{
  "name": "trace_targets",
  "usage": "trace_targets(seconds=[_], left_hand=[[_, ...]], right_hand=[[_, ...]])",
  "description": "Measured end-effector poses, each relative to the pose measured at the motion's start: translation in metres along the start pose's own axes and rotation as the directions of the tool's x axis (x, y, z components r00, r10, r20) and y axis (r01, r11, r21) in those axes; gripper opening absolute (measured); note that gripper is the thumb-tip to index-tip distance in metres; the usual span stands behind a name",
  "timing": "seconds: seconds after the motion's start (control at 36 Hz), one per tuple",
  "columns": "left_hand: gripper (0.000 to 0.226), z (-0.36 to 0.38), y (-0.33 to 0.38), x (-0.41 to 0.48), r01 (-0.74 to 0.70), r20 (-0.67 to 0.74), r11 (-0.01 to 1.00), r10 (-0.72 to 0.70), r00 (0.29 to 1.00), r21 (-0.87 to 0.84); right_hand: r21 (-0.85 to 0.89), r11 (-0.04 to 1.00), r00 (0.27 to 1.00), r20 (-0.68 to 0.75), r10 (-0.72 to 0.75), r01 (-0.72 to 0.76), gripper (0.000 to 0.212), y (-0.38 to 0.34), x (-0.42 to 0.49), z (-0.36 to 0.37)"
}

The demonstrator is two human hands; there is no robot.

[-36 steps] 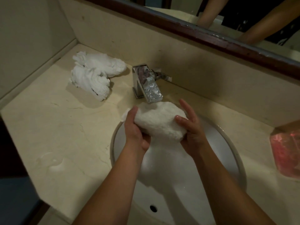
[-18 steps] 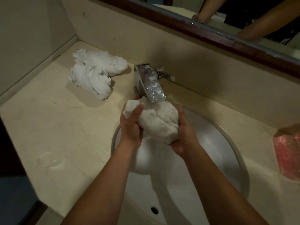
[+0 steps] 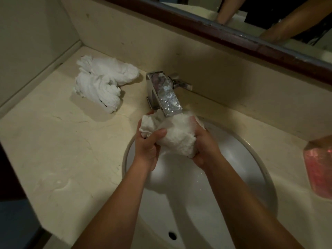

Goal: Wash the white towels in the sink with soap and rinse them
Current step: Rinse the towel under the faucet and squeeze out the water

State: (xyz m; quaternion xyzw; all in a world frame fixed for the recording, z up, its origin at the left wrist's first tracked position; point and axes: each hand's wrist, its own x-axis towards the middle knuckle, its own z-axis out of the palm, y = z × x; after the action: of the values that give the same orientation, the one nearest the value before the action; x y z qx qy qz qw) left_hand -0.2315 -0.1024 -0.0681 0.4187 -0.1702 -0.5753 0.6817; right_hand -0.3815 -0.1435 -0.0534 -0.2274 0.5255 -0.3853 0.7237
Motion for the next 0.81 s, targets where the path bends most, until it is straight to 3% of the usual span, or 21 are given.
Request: trace_targets(seconds=[0.11, 0.22, 0.31, 0.39, 0.53, 0.64, 0.69, 0.81], left_hand=[[0.081, 0.003, 0.005, 0.002, 0.082, -0.114, 0.994, -0.073, 0.991, 0.076], [0.109, 0.006, 0.007, 0.002, 0.365, -0.209, 0.923, -0.336, 0.918, 0.123], [0.102, 0.006, 0.009, 0.002, 0.408, -0.212, 0.91, -0.385, 0.898, 0.077], [0.082, 0.009, 0.008, 0.004, 0.369, -0.214, 0.929, -0.353, 0.911, 0.038], [0.095, 0.009, 0.006, 0.001, 0.22, -0.202, 0.975, -0.219, 0.955, -0.015], [0.054, 0.015, 0.006, -0.004, 0.092, -0.252, 0.994, -0.075, 0.965, 0.06], [0.034, 0.019, 0.007, -0.007, 0.051, -0.266, 0.996, -0.028, 0.964, 0.079], [0.054, 0.016, 0.009, -0.003, 0.046, -0.271, 0.996, -0.024, 0.962, 0.074]], right_hand=[[-0.018, 0.988, 0.988, 0.0, -0.154, 0.154, 0.042, 0.001, -0.004, -0.006], [0.011, 0.968, 0.968, 0.004, -0.253, 0.252, 0.061, 0.002, -0.011, -0.009], [-0.015, 0.966, 0.966, 0.031, -0.257, 0.258, 0.056, 0.002, -0.015, -0.01], [-0.019, 0.962, 0.962, 0.028, -0.273, 0.273, 0.05, 0.001, -0.021, -0.011], [0.021, 0.97, 0.971, -0.007, -0.24, 0.24, 0.046, 0.002, -0.017, -0.01], [-0.024, 0.991, 0.974, -0.18, -0.136, 0.133, 0.059, 0.001, -0.004, -0.002], [-0.048, 0.992, 0.969, -0.214, -0.124, 0.117, 0.053, 0.001, 0.001, 0.003], [-0.123, 0.983, 0.963, -0.215, -0.161, 0.137, 0.04, 0.0, 0.005, 0.011]])
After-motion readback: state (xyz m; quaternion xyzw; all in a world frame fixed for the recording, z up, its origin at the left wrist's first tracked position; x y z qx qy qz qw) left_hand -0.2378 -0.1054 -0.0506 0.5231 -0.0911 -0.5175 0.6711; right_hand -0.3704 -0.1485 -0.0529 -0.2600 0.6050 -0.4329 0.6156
